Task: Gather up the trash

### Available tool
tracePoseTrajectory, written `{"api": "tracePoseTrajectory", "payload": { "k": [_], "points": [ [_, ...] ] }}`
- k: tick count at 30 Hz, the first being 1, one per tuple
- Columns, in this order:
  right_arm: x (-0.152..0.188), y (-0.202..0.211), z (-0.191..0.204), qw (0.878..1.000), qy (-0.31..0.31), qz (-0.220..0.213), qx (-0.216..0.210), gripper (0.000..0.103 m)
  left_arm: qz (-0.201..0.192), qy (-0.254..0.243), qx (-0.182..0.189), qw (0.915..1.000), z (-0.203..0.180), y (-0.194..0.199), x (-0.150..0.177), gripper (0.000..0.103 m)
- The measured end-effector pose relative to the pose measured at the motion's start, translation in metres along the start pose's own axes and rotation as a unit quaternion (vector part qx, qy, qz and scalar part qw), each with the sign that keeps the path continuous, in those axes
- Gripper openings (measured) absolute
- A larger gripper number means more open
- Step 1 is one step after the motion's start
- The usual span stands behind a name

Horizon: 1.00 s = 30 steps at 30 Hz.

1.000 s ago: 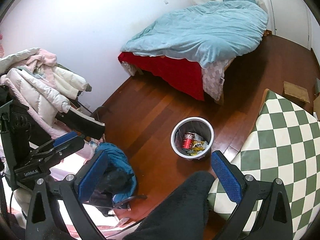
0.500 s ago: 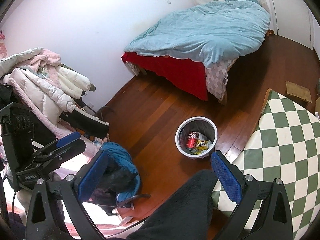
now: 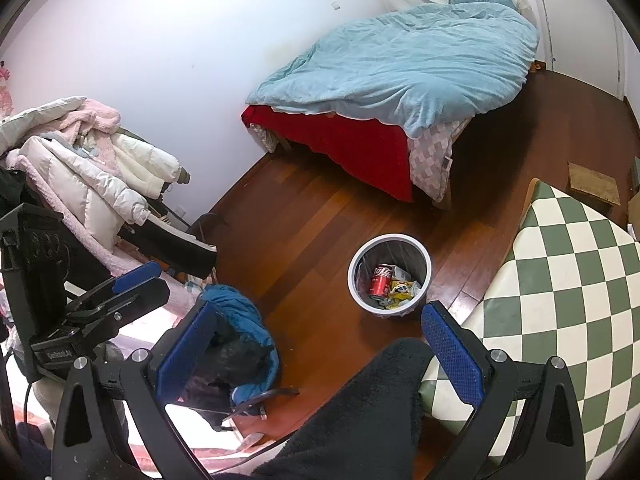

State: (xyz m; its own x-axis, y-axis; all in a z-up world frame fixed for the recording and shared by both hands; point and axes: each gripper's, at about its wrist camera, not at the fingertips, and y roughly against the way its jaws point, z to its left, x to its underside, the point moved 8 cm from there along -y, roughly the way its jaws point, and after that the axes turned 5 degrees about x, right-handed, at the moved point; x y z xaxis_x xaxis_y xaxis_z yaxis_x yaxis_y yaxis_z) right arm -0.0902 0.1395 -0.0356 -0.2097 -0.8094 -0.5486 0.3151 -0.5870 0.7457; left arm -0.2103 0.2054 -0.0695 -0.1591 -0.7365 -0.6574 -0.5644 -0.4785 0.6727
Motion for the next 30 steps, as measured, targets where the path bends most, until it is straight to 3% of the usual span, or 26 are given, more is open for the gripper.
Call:
{"api": "tracePoseTrajectory", "payload": {
  "k": [30],
  "points": [
    [0.006, 0.001, 0.018, 1.0, 0.016, 0.008, -0.018, 0.103, -0.004, 0.002, 0.003, 1.0, -0.002, 0.004, -0.002, 0.103]
  ]
}}
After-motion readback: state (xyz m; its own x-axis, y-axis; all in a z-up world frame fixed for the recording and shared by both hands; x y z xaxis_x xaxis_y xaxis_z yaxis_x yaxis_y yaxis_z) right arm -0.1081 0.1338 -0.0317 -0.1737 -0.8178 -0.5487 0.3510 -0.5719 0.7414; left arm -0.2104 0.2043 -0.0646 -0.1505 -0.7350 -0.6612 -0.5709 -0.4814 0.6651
